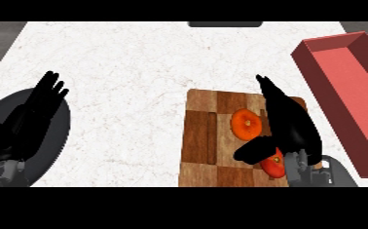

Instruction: Pick the squash from the cutting board and place it in the cardboard box

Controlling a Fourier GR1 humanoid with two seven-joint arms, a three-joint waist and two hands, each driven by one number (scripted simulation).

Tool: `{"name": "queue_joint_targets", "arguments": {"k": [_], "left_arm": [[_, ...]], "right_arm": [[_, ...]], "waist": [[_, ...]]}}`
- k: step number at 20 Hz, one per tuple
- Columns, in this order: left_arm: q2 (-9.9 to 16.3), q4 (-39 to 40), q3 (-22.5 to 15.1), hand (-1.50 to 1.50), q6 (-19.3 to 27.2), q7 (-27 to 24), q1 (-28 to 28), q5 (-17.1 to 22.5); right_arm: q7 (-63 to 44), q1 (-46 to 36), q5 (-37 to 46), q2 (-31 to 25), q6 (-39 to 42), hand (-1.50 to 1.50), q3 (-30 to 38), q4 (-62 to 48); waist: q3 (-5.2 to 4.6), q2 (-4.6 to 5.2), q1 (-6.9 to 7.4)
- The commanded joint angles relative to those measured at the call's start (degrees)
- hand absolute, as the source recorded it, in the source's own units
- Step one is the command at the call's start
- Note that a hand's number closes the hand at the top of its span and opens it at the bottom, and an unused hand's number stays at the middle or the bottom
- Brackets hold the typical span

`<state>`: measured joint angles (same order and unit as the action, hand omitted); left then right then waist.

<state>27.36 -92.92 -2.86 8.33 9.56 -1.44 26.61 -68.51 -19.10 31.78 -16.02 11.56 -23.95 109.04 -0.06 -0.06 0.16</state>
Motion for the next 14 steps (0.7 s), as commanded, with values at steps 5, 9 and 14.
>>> {"name": "queue_joint_targets", "arguments": {"k": [5,9,14], "left_arm": [[-1.3,1.3,0.5,0.00,-2.0,-2.1,1.5,-1.1],[-1.2,2.0,1.5,0.00,-2.6,-1.2,-0.1,-0.8],[-3.6,-0.1,-0.9,0.00,0.4,0.3,0.5,-3.7]], "right_arm": [[-11.6,-6.5,1.1,3.1,7.1,-1.50,1.5,-5.7],[-10.4,-3.4,3.6,5.0,5.7,-1.50,-0.9,-6.7],[-9.2,-3.4,5.9,7.8,4.9,-1.50,-0.7,-10.9]], "waist": [[-0.04,0.04,0.37],[0.00,-0.03,-0.04],[0.02,-0.01,0.07]]}}
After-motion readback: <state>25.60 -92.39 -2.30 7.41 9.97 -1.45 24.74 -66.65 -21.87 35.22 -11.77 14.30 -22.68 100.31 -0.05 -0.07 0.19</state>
